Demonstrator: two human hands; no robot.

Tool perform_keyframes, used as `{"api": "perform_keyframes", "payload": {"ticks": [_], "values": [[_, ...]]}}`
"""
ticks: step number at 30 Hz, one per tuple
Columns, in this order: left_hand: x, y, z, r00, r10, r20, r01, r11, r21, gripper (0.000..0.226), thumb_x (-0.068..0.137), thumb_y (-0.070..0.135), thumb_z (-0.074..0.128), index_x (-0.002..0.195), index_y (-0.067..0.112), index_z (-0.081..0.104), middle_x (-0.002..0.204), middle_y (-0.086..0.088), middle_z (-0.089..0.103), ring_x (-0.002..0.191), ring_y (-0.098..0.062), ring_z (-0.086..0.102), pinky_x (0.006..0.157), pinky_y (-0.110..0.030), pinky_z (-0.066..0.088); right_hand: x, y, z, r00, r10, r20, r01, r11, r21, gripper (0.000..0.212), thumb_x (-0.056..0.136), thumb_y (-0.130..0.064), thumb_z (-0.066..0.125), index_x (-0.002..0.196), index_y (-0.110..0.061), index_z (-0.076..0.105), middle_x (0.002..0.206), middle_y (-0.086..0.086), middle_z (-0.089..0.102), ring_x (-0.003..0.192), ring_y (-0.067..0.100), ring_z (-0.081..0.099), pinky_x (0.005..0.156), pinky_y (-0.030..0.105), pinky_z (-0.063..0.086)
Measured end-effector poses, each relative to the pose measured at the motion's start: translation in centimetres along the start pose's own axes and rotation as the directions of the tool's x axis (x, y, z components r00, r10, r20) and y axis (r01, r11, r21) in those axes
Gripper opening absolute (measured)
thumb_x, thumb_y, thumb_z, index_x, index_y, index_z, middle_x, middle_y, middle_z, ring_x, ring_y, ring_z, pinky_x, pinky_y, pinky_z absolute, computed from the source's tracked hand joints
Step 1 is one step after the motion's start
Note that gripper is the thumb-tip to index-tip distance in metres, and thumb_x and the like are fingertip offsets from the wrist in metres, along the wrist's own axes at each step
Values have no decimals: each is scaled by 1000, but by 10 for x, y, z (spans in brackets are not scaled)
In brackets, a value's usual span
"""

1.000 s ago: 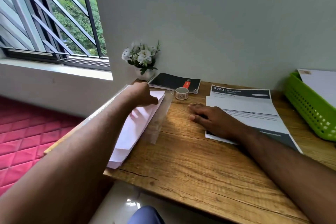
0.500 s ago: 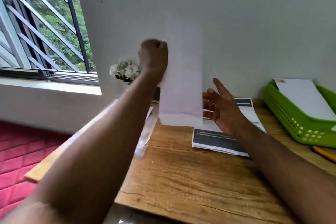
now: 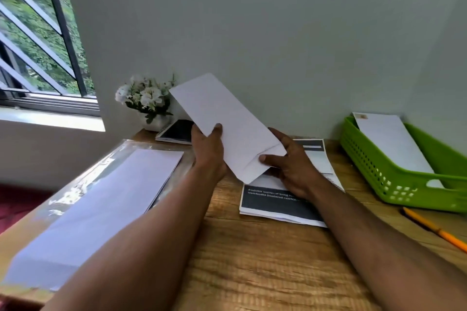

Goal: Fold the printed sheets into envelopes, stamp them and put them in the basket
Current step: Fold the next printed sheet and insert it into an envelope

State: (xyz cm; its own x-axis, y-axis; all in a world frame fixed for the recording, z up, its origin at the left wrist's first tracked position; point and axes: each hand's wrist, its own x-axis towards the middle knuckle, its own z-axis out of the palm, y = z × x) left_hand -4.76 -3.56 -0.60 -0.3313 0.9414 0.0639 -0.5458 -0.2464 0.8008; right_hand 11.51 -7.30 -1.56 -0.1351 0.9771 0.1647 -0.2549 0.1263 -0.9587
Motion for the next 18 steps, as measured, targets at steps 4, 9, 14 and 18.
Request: {"api": "perform_keyframes", "payload": {"ticks": [4,9,14,18], "values": [[-8,1,-2,997,-41,61,47,995,-87,33,91,-2,55,120,14,49,113,-11,66,104,-33,65,88,-58,52,5,4,7,980,0,-199,14,998,68,54,80,15,61,124,-16,57,112,4,67,100,22,64,73,42,58],[-23,1,3,968,-95,231,122,987,-105,44,89,12,62,128,26,46,122,-10,61,113,-34,60,85,-55,54,5,-2,-1,943,77,-323,-38,991,125,31,86,2,61,111,-15,65,105,4,71,90,23,67,67,36,57],[-28,3,1,748,-260,610,328,945,0,103,53,66,81,135,16,45,113,-12,56,105,-27,59,85,-48,55,-3,-11,3,954,198,-224,-170,976,137,19,91,1,52,97,-8,68,72,5,71,57,12,65,45,22,50],[-26,-5,3,761,-280,586,370,928,-37,137,35,69,86,149,18,27,118,-11,46,111,-29,51,97,-48,50,-9,-14,11,955,248,-162,-252,968,-7,15,94,-4,51,94,-6,66,61,7,62,49,10,55,44,18,45]]}}
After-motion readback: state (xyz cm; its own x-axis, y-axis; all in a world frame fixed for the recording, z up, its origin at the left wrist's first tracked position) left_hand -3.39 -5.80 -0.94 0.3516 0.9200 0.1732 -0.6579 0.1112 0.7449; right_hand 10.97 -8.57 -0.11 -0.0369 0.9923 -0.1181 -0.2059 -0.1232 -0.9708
